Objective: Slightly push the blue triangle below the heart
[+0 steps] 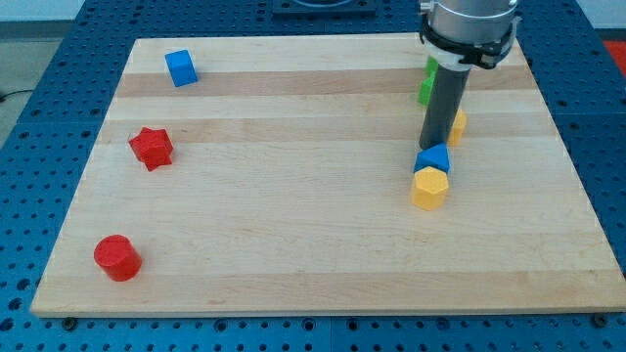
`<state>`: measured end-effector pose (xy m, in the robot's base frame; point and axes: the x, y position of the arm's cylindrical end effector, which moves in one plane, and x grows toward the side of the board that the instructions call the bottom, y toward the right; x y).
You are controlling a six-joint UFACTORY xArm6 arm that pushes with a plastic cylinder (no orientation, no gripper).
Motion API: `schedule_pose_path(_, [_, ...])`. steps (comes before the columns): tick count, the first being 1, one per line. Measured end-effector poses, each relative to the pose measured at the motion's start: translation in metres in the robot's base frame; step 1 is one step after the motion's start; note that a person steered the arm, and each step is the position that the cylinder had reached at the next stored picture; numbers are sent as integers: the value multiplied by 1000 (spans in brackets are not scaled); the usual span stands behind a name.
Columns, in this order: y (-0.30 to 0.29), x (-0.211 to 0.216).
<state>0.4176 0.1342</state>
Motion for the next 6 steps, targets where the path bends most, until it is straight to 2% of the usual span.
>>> schedule_pose_path(1, [-28,-5])
schedule_pose_path(3, [-79,19])
schedule_pose_path(5, [-64,41])
schedule_pose_path(6, [-25,42])
